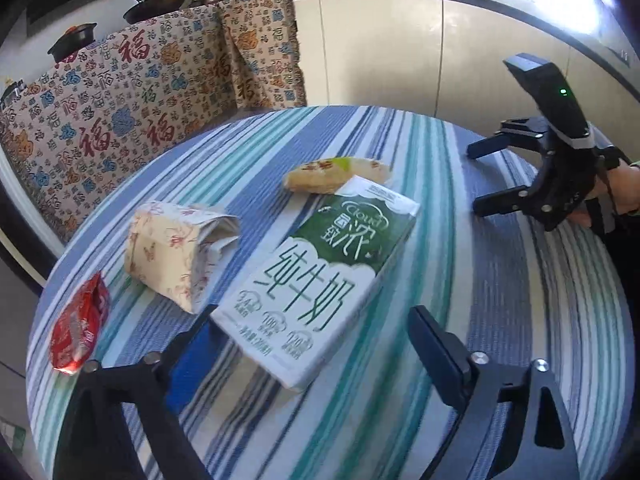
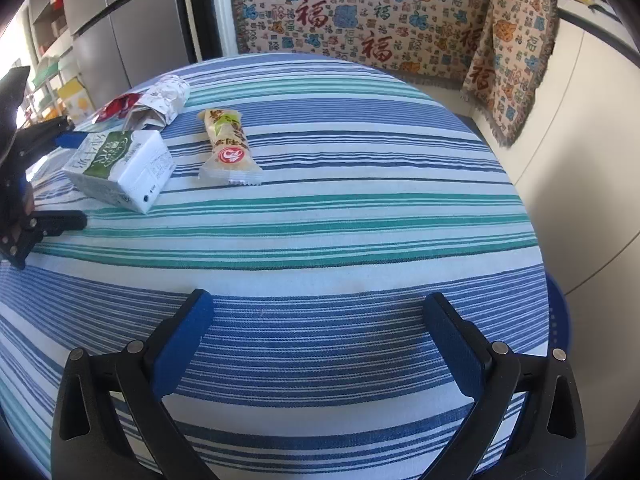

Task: Collect trash
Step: 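Grasp the white-and-green milk carton with the left tool and lift it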

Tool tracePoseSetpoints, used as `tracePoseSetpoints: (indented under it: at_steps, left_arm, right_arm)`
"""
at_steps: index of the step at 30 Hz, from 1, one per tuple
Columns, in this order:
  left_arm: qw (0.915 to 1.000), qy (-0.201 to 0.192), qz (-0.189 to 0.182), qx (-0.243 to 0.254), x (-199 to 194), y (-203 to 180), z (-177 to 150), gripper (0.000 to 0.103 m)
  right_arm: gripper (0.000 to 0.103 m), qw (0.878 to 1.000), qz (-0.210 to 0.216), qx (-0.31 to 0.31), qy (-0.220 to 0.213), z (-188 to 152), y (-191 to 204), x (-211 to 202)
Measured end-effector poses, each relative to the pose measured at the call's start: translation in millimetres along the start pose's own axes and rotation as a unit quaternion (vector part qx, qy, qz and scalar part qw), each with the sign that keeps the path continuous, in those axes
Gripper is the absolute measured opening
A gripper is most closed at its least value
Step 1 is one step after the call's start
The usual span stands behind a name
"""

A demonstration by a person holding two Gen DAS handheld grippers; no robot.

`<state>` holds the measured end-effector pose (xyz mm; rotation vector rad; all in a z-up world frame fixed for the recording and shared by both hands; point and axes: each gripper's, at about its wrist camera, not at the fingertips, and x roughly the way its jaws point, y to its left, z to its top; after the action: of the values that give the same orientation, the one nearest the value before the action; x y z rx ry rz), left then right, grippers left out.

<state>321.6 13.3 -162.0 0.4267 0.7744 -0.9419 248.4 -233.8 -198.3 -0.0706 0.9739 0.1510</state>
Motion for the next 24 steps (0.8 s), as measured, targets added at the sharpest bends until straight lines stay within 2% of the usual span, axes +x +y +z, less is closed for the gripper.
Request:
tracePoseSetpoints:
  at_steps: [2,4,5,7,9,10,12,14,16,18,20,22,23,24]
  left_arm:
    - [0.9993,0.008,-0.036,-0.003,-2,-11,-5,0.071]
    - [0.9980,0.022,-0.059,0.010,-3,-28,-12,0.071]
    - [0.9976,0.030,-0.059,0.020,-3,-36,-14,0.073]
    - [0.9989,0.029,-0.031,0.018,-5,-43,-13,0.075]
    - [0.9998,0.019,0.002,-0.010,-6,-37,-9,0.075]
    - [0.9994,0.010,0.007,-0.032,-8,-33,-6,0.075]
    - [0.9980,0.002,-0.017,-0.060,-7,-27,1,0.075]
    - [0.9971,0.000,-0.036,-0.067,-4,-29,10,0.075]
    - [0.9979,0.000,-0.036,-0.054,1,-36,20,0.077]
    - [0.9986,0.020,-0.022,-0.044,15,-43,29,0.077]
    - [0.9978,0.042,-0.012,-0.049,26,-47,30,0.077]
    - [0.9965,0.048,-0.016,-0.067,32,-47,29,0.076]
    - [0.9960,0.045,-0.010,-0.076,32,-48,28,0.066]
    - [0.9954,0.043,-0.005,-0.085,31,-49,26,0.049]
  right_arm:
    - [0.103,1.000,0.000,0.000,0.000,0,0,0]
    - [0.103,1.000,0.000,0.000,0.000,0,0,0]
    - [0.103,1.000,0.000,0.000,0.000,0,0,0]
    - [0.103,1.000,0.000,0.000,0.000,0,0,0]
    - [0.103,1.000,0.000,0.000,0.000,0,0,0]
    - [0.103,1.000,0.000,0.000,0.000,0,0,0]
    - [0.103,1.000,0.000,0.000,0.000,0,0,0]
    - [0.103,1.000,0.000,0.000,0.000,0,0,0]
    - [0.103,1.000,0.000,0.000,0.000,0,0,0]
    - [0.103,1.000,0.000,0.000,0.000,0,0,0]
    - [0.103,1.000,0.000,0.001,0.000,0,0,0]
    - [0.103,1.000,0.000,0.001,0.000,0,0,0]
    - [0.103,1.000,0.000,0.001,0.000,0,0,0]
    - [0.103,1.000,0.000,0.001,0.000,0,0,0]
